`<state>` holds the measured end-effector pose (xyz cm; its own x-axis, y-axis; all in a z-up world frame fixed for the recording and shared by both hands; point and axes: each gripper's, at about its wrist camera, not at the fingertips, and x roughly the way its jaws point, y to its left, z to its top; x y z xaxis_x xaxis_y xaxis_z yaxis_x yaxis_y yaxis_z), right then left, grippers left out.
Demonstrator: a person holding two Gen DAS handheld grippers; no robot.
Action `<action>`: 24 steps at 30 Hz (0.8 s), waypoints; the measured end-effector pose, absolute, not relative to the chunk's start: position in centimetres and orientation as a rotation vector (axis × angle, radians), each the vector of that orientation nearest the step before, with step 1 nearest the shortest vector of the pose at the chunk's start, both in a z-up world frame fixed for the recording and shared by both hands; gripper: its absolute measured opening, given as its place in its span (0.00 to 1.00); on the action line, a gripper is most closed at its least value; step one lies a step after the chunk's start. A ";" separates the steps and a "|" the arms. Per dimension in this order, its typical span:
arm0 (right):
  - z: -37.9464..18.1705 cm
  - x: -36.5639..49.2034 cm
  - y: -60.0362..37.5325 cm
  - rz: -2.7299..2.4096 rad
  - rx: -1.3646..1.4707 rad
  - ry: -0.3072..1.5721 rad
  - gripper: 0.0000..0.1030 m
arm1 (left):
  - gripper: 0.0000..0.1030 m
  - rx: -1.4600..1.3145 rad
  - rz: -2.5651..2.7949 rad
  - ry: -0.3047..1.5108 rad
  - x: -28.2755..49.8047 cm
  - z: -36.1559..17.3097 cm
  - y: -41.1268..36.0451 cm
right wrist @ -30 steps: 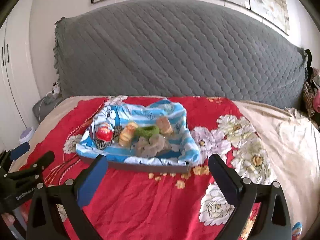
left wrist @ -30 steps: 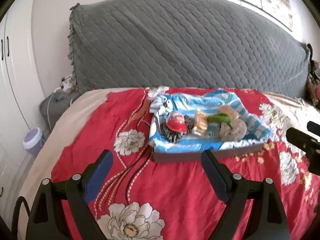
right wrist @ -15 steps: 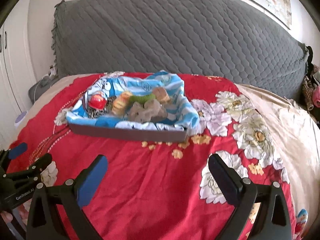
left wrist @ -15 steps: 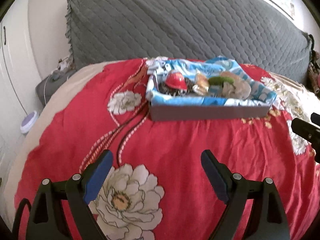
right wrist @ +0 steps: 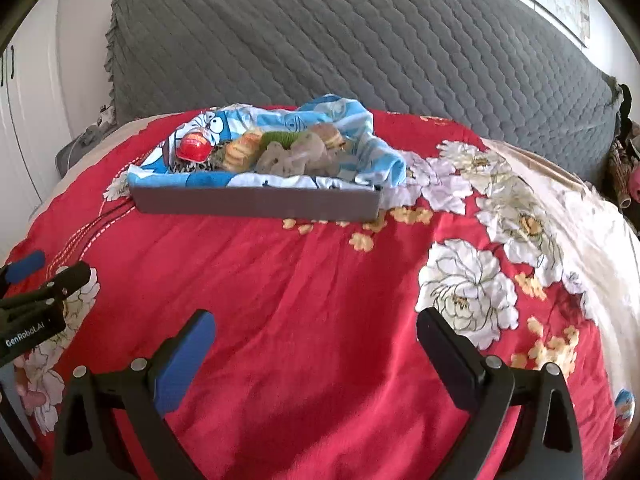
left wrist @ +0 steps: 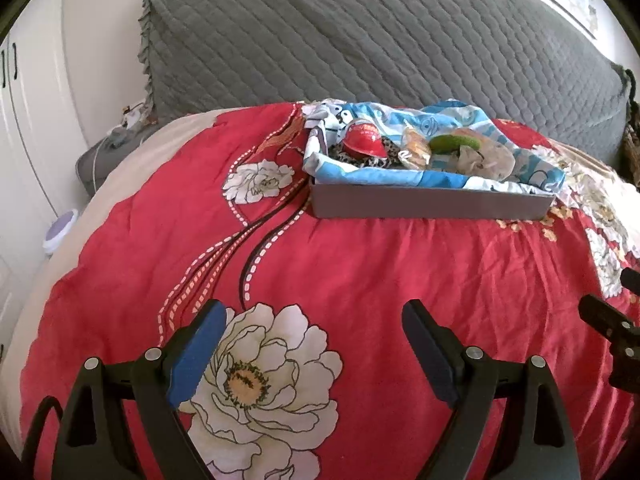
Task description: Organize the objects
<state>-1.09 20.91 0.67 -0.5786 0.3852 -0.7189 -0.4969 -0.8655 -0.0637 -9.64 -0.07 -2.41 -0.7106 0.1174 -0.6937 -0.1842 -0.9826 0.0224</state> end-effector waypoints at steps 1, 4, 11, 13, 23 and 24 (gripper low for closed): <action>0.6 -1.0 20.9 2.412 -1.052 0.195 0.99 | 0.88 -1.111 2.762 0.138 -9.6 -2.5 0.0; 0.3 -0.9 20.6 2.416 -1.055 0.179 0.99 | 0.88 -1.108 2.765 0.147 -9.4 -2.7 -0.1; -0.2 -0.5 20.4 2.416 -1.060 0.192 0.99 | 0.88 -1.138 2.753 0.128 -9.0 -3.4 -0.4; -0.4 -0.4 20.5 2.408 -1.063 0.201 0.99 | 0.88 -1.150 2.746 0.123 -9.0 -3.7 -0.4; -0.8 -0.1 20.6 2.415 -1.063 0.236 0.99 | 0.88 -1.173 2.740 0.116 -8.8 -4.1 -0.5; -0.8 -0.1 20.6 2.416 -1.063 0.231 0.99 | 0.88 -1.173 2.739 0.112 -8.8 -4.1 -0.5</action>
<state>-0.06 20.57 -0.83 -0.5785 0.3650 -0.7295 -0.4967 -0.8670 -0.0399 -8.83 -0.54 -4.08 -0.6799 0.1166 -0.7240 -0.1755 -0.9845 0.0063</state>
